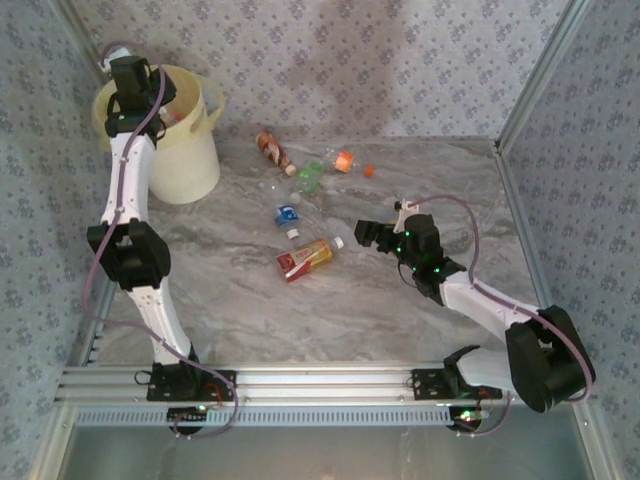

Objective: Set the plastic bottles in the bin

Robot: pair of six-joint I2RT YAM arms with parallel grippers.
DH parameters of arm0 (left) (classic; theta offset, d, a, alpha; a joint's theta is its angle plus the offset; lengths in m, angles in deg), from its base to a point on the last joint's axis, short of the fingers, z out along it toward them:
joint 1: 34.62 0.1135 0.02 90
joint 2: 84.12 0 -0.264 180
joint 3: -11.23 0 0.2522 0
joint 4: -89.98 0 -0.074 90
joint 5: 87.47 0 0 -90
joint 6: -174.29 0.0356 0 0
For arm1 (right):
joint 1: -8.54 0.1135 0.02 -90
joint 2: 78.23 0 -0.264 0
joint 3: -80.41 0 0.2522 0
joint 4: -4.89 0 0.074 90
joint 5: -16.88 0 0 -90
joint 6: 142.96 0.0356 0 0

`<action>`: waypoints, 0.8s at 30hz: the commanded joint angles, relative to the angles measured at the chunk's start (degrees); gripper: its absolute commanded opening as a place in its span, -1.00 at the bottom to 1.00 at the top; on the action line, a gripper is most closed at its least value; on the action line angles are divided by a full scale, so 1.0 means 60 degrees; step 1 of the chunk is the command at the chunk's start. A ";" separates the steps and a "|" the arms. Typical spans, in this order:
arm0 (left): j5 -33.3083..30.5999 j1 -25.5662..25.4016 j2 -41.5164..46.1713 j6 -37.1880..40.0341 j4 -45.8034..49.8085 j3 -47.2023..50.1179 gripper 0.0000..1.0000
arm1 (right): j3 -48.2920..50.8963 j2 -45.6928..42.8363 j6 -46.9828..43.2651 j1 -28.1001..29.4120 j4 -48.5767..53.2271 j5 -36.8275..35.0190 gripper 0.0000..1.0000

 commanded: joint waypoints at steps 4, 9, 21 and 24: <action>0.0671 -0.0081 -0.0610 -0.0315 0.1568 -0.1765 0.83 | -0.0436 0.0211 0.0103 -0.0051 0.0225 -0.0229 1.00; 0.0723 -0.0259 -0.0587 -0.0177 0.1971 -0.2144 0.95 | -0.0423 0.0223 0.0121 -0.0051 0.0225 -0.0296 1.00; 0.0761 -0.1530 0.0406 -0.0008 0.3096 -0.1657 0.95 | -0.0255 0.0030 0.0223 -0.0042 0.0347 -0.0518 1.00; -0.0083 -0.2406 0.1044 -0.0030 0.3204 -0.0818 0.95 | -0.0166 -0.0063 0.0390 -0.0088 0.0280 -0.0741 1.00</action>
